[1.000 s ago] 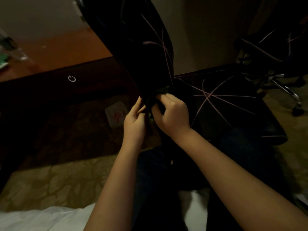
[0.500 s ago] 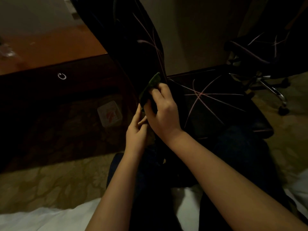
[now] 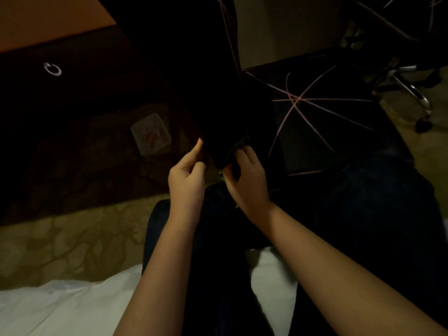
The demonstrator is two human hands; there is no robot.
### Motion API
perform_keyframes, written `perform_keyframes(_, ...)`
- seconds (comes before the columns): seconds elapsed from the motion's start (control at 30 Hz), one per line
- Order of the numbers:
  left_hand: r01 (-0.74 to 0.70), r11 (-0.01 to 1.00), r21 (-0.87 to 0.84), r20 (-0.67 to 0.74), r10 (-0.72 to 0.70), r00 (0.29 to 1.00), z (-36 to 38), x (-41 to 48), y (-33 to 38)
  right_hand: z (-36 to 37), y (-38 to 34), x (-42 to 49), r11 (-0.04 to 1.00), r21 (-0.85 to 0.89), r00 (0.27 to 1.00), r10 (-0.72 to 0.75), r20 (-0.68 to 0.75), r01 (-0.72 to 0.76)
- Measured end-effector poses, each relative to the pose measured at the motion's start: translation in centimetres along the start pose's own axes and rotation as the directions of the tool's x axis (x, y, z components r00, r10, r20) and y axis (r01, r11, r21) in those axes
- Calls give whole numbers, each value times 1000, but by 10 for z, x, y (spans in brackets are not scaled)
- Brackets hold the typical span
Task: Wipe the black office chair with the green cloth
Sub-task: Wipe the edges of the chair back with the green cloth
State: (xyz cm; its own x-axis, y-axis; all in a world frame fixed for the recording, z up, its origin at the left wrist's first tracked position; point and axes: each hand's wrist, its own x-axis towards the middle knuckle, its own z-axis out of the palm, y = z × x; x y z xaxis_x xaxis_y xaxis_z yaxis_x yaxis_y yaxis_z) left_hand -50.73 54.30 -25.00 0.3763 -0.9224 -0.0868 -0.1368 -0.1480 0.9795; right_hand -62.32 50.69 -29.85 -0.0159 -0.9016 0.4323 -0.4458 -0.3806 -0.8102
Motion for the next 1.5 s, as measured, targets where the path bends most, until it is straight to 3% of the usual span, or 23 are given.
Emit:
perform_keyframes(0.23,-25,999,-22,3,25,1000,3,-4,-1,8,15,-8,985,-3,985,171,-24,-171)
perform_keyframes(0.37,-28,999,-41,32,29,999,6,-7,1,5,12,-9,985,-23,985,174,17,-174)
perform_keyframes(0.67,55,995,-79,108,-46,993,9,-12,3,-19,-31,17,992,-125,995,41,95,-29)
perform_keyframes(0.83,132,991,7,121,-132,984,6,-6,4,-36,-78,41,998,-54,999,-39,-1,39)
perform_keyframes(1.03,208,978,-15,162,-203,966,3,-7,4,-46,-111,61,980,-11,976,-201,-79,201)
perform_keyframes(1.33,185,981,-51,141,-176,974,6,-8,-12,-32,-77,37,987,41,985,-152,-77,156)
perform_keyframes(1.5,167,983,-82,142,-154,978,15,-9,-24,-9,-27,14,998,-30,998,-50,-29,49)
